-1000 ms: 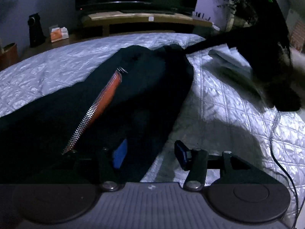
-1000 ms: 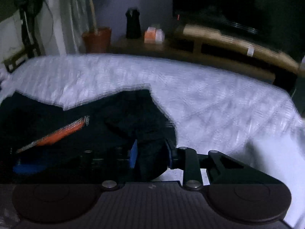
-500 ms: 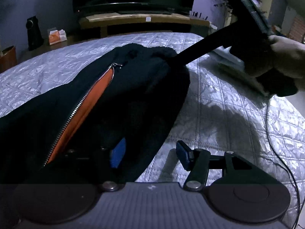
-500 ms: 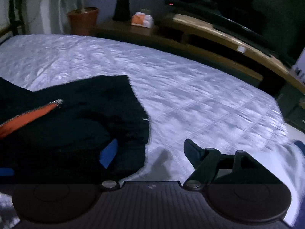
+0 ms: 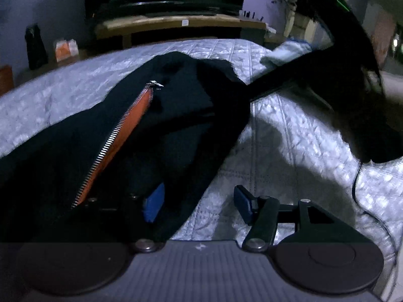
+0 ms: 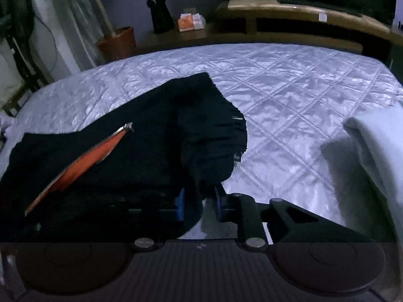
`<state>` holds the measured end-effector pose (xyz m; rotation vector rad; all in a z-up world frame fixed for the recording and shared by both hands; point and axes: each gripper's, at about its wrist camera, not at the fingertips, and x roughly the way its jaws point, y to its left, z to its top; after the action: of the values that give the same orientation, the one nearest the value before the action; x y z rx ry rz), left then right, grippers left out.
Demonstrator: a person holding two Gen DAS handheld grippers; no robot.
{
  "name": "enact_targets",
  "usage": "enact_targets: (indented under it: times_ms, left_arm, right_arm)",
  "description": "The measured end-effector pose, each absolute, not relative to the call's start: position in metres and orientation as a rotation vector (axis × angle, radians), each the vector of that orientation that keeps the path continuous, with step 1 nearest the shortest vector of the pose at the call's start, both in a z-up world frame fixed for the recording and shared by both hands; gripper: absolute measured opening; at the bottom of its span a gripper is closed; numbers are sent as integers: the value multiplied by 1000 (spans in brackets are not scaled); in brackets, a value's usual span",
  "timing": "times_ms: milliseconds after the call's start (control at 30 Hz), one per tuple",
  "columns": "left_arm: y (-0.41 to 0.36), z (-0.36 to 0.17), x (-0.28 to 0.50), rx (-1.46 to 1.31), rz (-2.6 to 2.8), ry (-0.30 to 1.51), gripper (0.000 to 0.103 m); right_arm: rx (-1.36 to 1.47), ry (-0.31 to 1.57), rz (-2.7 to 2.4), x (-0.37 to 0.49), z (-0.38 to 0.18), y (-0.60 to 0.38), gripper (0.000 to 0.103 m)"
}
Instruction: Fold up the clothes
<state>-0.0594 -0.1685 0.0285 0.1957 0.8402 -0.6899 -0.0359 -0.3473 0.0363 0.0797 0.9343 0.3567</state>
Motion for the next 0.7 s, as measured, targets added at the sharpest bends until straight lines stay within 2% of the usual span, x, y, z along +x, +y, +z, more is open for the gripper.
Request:
enact_targets:
  times_ms: [67,100,333,467,533,567,600,667,700]
  left_arm:
    - [-163,31,-56,175,-689,855,49]
    - [-161,32,-54,165,-688,863,46]
    - [-142,39,-42,93,-684,915,44]
    - [-127,42,-30,-14,-658,936,43]
    - [-121,40,-22,-80,-633,948,43]
    - [-121,37,-19,-99,-621,955,43]
    - [-120,34,-16,-118,-609,961,43]
    - [-128,30,-16,-87,-600,952,43]
    - [-131,30,-18,-67,-597,943,45]
  right_arm:
    - [90,942,353,-49,38,-349,19]
    - [103,945,356,-59,38,-350,8]
    - [113,1006,404,-129,43,-348,7]
    - [100,868,387,-135,70,-360,18]
    - [64,809,393,-118,87,-363,54]
    - [20,788,387,-103,94,-360,92]
    - [-18,769,383,-88,101,-357,93]
    - [40,788,427,-50,108,-358,86]
    - [155,836,421,-29,107,-361,73]
